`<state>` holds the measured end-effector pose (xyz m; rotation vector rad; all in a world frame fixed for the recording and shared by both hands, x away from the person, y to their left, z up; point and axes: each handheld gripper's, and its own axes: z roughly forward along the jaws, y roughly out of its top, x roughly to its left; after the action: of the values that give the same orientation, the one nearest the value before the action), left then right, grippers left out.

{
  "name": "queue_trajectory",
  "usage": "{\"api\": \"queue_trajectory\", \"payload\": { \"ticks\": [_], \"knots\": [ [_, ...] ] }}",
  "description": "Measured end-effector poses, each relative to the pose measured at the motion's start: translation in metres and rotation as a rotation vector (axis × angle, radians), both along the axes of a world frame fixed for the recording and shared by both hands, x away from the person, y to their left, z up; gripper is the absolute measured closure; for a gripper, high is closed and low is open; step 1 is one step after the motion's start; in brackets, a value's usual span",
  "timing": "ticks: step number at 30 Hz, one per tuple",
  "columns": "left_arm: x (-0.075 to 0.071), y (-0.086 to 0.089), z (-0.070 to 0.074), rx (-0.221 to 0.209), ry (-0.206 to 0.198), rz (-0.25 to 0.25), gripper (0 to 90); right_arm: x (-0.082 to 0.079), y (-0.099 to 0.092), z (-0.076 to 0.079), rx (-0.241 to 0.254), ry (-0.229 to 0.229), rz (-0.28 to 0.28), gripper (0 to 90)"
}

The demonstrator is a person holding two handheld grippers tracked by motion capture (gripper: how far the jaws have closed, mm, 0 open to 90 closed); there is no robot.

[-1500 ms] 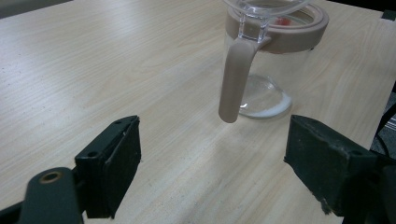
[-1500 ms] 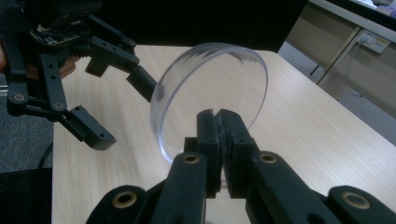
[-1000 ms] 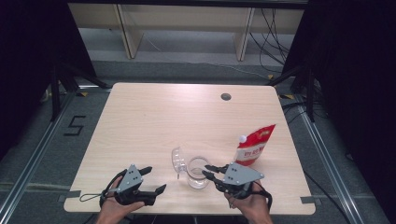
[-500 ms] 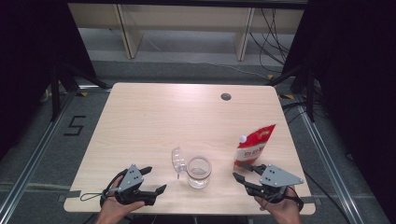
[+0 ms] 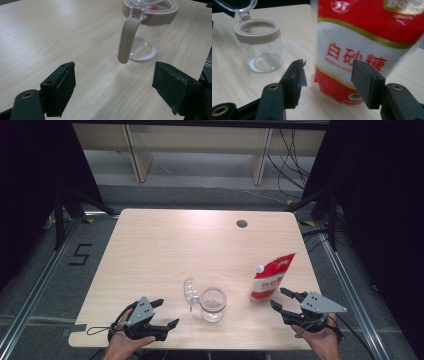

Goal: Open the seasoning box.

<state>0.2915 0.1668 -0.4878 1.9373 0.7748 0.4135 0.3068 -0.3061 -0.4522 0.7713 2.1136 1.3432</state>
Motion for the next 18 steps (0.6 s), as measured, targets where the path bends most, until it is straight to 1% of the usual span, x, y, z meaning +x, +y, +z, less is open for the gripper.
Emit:
{"api": "queue_trajectory", "payload": {
  "ticks": [1,2,3,4,5,6,7,8,9,10,11,12,13,14,15,16,17,18],
  "knots": [
    [0.0,0.0,0.0,0.0,0.0,0.0,18.1,0.0,0.0,0.0,0.0,0.0,0.0,42.9],
    [0.0,-0.001,0.0,-0.011,0.003,0.001,18.1,0.004,-0.005,-0.003,0.019,0.028,-0.029,37.7],
    [-0.001,-0.001,0.0,-0.008,0.003,0.003,18.1,0.004,-0.005,-0.003,0.019,0.028,-0.029,37.7],
    [-0.001,-0.001,0.0,-0.015,0.004,0.002,18.1,0.005,-0.008,-0.004,0.028,0.056,-0.04,36.4],
    [-0.001,-0.002,0.0,-0.02,0.008,0.003,18.1,0.009,-0.011,-0.006,0.029,0.063,-0.024,35.0],
    [-0.001,-0.002,0.0,-0.02,0.007,0.001,18.1,0.01,-0.013,-0.009,0.042,0.057,-0.049,33.0],
    [-0.001,-0.002,0.0,-0.018,0.005,-0.002,18.1,0.013,-0.015,-0.01,0.04,0.07,-0.049,30.4],
    [-0.001,-0.001,0.0,-0.014,0.0,-0.003,18.1,0.018,-0.018,-0.012,0.031,0.059,-0.039,27.5],
    [0.0,-0.001,0.001,0.004,-0.01,-0.011,18.1,0.02,-0.018,-0.014,0.051,0.086,-0.051,24.9],
    [-0.001,-0.001,0.001,-0.002,-0.004,-0.005,18.1,0.021,-0.019,-0.015,0.061,0.091,-0.066,23.3],
    [-0.001,-0.001,0.001,0.0,-0.011,-0.017,18.1,0.024,-0.021,-0.016,0.056,0.086,-0.057,22.3],
    [-0.001,-0.002,0.001,-0.002,-0.014,-0.02,18.2,0.03,-0.022,-0.018,0.068,0.082,-0.047,17.9],
    [-0.001,-0.002,0.001,-0.002,-0.014,-0.02,18.3,0.03,-0.022,-0.018,0.068,0.082,-0.047,17.9],
    [-0.002,-0.002,0.001,-0.008,-0.003,-0.012,18.4,0.036,-0.023,-0.019,0.062,0.073,-0.048,16.7],
    [-0.002,-0.003,0.0,-0.009,-0.011,-0.017,18.4,0.036,-0.023,-0.019,0.062,0.073,-0.048,16.7],
    [-0.002,-0.003,0.0,-0.013,-0.002,-0.016,18.4,0.04,-0.024,-0.02,0.065,0.102,-0.057,16.1],
    [-0.002,-0.003,0.0,-0.013,-0.002,-0.016,18.4,0.04,-0.024,-0.02,0.065,0.102,-0.057,16.1],
    [-0.002,-0.003,0.0,-0.014,0.003,-0.015,18.4,0.047,-0.026,-0.022,0.063,0.082,-0.041,15.8]
  ]
}}
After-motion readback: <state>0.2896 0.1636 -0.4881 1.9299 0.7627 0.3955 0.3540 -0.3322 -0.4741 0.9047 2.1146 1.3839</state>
